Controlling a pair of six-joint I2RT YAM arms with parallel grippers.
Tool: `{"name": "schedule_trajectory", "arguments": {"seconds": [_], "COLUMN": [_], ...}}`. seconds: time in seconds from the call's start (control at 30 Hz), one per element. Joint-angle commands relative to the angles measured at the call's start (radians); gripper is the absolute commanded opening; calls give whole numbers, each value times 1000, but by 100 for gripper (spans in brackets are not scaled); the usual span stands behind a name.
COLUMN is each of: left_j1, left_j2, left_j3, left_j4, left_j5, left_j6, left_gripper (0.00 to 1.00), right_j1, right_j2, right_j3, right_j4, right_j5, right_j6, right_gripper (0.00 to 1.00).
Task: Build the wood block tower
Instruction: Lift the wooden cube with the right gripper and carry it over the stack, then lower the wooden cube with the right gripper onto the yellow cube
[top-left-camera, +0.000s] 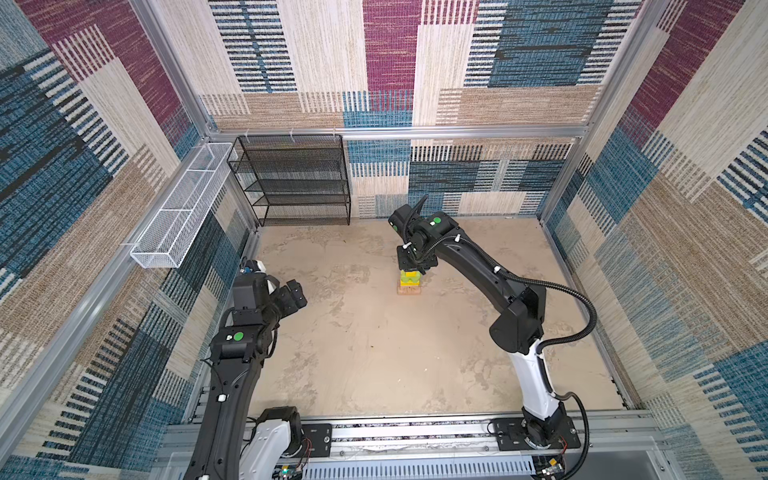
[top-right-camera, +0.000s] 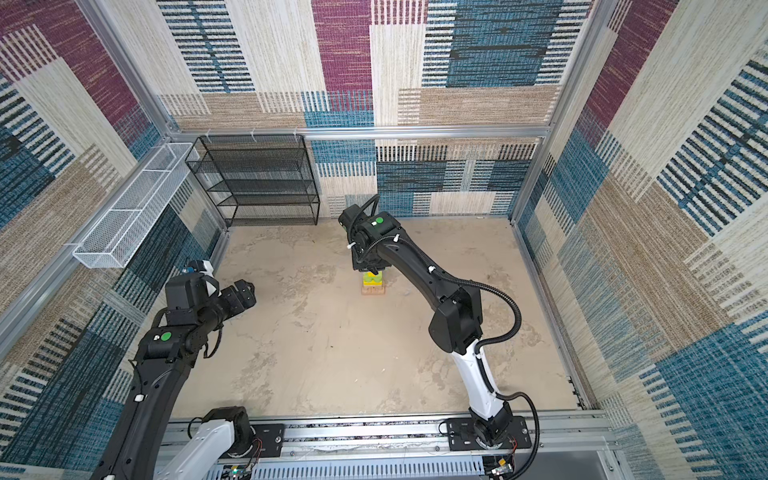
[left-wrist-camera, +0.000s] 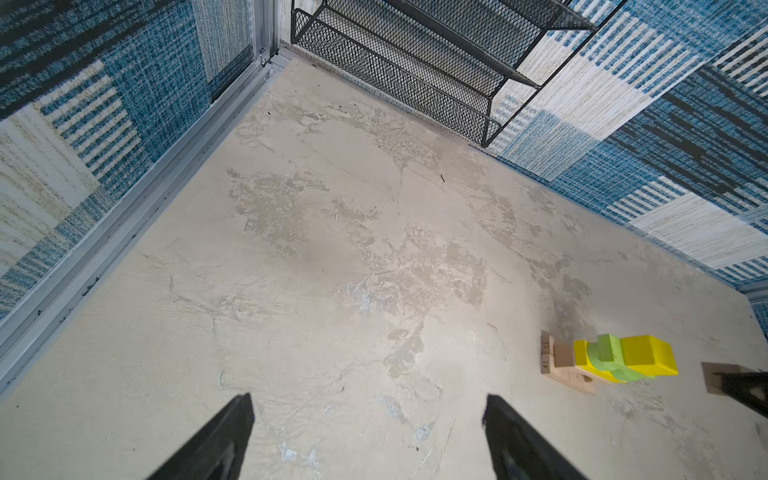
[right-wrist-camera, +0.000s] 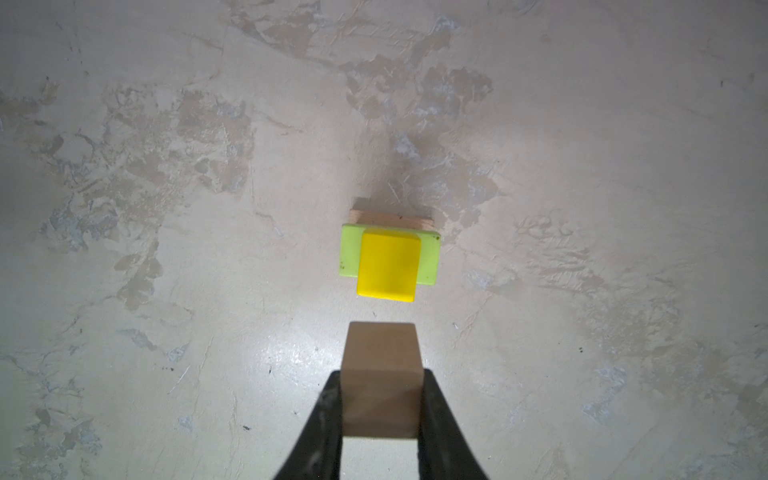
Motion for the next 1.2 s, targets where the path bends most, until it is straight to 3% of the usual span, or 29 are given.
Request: {"name": "schedule_trajectory", "arguments": {"seconds": [0.0,1.17], "left_j1": [4,21], "left_j2": [4,14], "left_j3": [9,-2], "left_j4": [12,28], "left_j5": [-7,-2], "left_j6": [27,30], "left_gripper": [92,92], "right_j1": [-4,-34], "right_j2": [17,106], "right_j3": [24,103], "right_j4": [1,0], "right_j5": [6,11], "right_j6": [26,-48], "right_gripper": [0,0]}}
